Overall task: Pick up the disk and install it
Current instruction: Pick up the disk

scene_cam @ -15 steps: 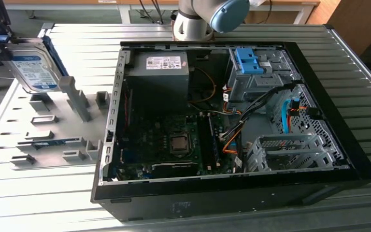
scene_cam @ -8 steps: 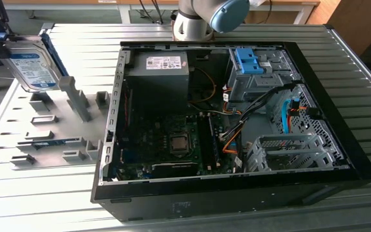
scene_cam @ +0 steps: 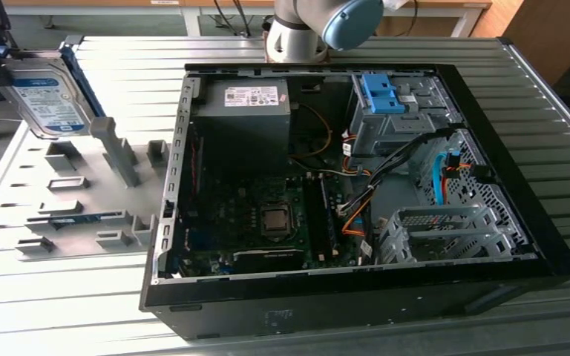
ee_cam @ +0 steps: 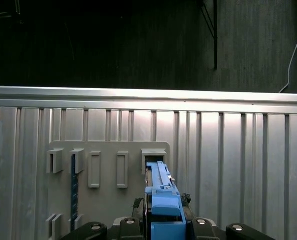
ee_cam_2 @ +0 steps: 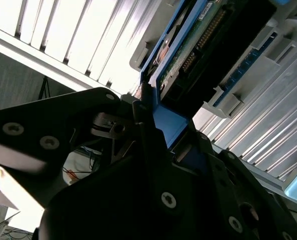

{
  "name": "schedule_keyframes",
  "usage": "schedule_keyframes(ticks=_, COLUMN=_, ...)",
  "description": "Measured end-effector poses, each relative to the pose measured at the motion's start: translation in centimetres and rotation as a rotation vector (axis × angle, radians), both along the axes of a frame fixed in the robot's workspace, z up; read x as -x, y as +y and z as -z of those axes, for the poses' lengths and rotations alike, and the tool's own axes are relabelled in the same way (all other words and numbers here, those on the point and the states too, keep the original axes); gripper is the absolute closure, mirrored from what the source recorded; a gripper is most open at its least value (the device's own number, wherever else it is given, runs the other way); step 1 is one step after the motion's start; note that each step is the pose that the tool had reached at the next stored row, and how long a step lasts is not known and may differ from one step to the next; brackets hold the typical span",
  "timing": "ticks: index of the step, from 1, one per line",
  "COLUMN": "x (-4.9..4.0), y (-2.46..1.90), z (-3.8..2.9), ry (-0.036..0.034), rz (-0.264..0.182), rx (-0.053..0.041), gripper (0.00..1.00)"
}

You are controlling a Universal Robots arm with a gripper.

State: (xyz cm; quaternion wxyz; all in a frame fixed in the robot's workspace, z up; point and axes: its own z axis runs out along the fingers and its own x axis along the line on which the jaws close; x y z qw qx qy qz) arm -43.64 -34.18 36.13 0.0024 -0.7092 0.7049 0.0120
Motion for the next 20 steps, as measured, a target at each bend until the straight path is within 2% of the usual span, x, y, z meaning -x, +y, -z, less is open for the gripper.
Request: schedule_keyframes(ticks=20, x=0.0, y=0.0, z=-0.67, ry=-0.0001, rz=0.0, rx=0.0004, gripper=0.63)
